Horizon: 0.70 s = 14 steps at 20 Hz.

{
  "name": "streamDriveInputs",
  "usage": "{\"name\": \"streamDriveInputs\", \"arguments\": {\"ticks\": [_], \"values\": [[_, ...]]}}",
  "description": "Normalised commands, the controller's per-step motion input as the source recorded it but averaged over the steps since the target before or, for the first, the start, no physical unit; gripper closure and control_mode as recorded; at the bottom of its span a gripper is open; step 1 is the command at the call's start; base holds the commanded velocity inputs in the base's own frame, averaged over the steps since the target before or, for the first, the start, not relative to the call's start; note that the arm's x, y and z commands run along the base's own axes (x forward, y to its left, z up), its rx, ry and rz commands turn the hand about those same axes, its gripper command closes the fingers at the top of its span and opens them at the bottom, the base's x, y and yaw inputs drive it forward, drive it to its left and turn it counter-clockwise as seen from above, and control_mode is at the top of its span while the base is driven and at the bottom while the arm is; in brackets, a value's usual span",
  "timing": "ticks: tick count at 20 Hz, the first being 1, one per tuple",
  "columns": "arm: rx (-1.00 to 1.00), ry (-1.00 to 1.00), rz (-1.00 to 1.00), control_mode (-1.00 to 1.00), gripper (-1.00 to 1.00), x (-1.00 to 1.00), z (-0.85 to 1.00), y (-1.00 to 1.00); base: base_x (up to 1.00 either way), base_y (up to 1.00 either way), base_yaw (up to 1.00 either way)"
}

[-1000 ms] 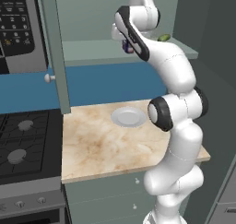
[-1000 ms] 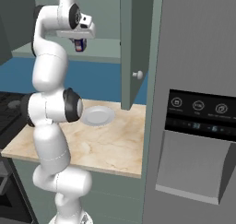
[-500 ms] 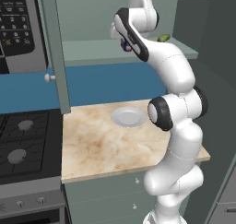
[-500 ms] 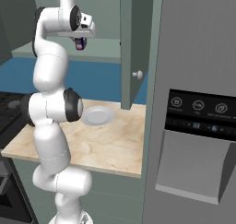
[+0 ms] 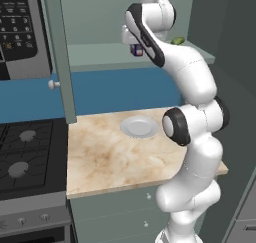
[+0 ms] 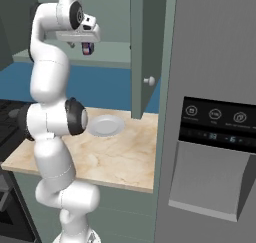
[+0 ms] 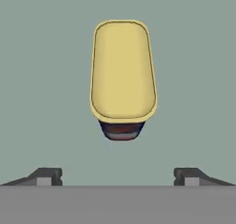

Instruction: Pick the canned food and boxed food from the counter and place them in the cabinets closest to them.

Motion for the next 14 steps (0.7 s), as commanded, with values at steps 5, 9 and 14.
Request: {"name": "streamDriveInputs", "arguments": {"ticks": [5,9,14], "values": [[-0.04,0.04,0.01,-1.0,-1.0,-1.0,0.0,0.0,0.0,0.0,0.0],[-0.03,0.0,0.02,-1.0,-1.0,-1.0,-0.15,0.0,0.0,0.0,0.0],[0.0,-0.04,0.01,-1.0,-1.0,-1.0,-0.4,-0.09,0.0,0.0,0.0]]}}
